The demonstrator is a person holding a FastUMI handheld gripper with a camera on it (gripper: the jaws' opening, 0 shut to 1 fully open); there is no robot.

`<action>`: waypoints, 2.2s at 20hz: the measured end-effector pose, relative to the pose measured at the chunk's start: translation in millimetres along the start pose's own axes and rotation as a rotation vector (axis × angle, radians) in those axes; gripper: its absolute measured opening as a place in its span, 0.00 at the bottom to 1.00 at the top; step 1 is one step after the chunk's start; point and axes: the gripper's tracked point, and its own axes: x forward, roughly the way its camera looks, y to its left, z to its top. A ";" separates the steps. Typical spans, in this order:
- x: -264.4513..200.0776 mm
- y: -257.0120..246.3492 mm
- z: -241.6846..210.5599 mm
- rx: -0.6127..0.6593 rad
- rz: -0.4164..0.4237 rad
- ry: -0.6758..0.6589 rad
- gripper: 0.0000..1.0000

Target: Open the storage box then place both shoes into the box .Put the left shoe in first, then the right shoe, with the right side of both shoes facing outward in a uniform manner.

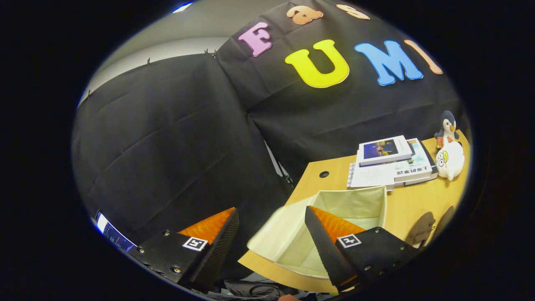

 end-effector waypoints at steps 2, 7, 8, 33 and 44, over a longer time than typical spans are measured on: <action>-10.6 -21.0 1.4 -0.024 -0.043 -0.003 0.97; -38.6 -70.4 5.9 -0.029 -0.138 -0.009 0.97; -45.0 -80.2 5.4 -0.028 -0.159 -0.008 0.97; -119.8 -292.6 -93.3 0.048 -0.504 0.147 0.97; -118.4 -338.1 -157.2 0.094 -0.544 0.301 0.98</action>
